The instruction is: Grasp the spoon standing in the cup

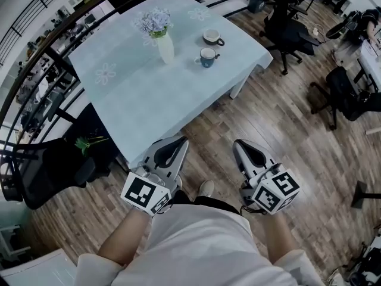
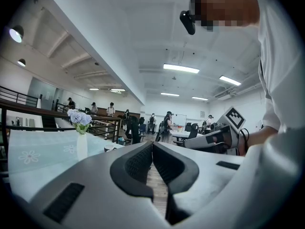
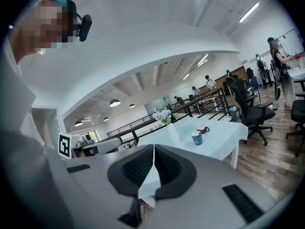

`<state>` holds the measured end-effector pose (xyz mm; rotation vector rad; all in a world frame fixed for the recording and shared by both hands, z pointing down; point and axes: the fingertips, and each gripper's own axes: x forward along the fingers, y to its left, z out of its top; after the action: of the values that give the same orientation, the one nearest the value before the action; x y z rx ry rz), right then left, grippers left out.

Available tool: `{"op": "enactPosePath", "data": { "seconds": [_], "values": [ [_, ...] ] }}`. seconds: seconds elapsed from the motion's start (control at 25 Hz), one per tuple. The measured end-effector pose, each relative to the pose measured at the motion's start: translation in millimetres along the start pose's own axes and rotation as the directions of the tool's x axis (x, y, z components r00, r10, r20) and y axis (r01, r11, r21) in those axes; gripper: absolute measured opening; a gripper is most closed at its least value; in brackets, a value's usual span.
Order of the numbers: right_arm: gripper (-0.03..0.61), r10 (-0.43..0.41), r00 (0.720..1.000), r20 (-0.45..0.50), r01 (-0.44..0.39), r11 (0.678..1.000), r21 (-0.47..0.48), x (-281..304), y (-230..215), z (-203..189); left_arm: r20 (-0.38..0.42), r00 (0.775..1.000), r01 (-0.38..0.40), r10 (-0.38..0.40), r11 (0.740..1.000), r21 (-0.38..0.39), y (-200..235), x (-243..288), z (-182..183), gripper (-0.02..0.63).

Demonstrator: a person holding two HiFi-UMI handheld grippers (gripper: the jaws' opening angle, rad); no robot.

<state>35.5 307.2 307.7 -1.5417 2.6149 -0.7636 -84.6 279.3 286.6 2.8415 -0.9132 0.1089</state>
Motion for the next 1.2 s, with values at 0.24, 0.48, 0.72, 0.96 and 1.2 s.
{"op": "enactPosePath", "data": {
  "seconds": [0.24,0.48,0.72,0.96,1.2],
  "values": [
    [0.023,0.011,1.0,0.001,-0.011,1.0,0.004,-12.8,-7.2,-0.9,0.001,1.0,-0.015,0.015,1.0,0.001,-11.4,3.3,-1.2,0.021],
    [0.023,0.008,1.0,0.006,-0.008,1.0,0.004,-15.8,-18.4,3.3,0.004,1.0,-0.012,0.012,1.0,0.007,-15.1,15.8,0.5,0.021],
    [0.023,-0.003,1.0,0.0,0.003,1.0,0.011,-9.5,-34.8,2.4,0.003,1.0,-0.011,0.011,1.0,-0.003,-8.9,30.7,-5.6,0.021],
    [0.023,-0.003,1.0,-0.009,0.003,1.0,0.005,7.7,-52.4,11.4,0.001,1.0,-0.007,0.007,1.0,-0.013,5.6,53.9,-6.1,0.021],
    [0.023,-0.016,1.0,-0.015,0.017,1.0,0.026,37.4,-75.4,19.9,-0.005,1.0,0.001,-0.001,1.0,-0.021,34.0,82.9,-7.5,0.021]
  ]
}}
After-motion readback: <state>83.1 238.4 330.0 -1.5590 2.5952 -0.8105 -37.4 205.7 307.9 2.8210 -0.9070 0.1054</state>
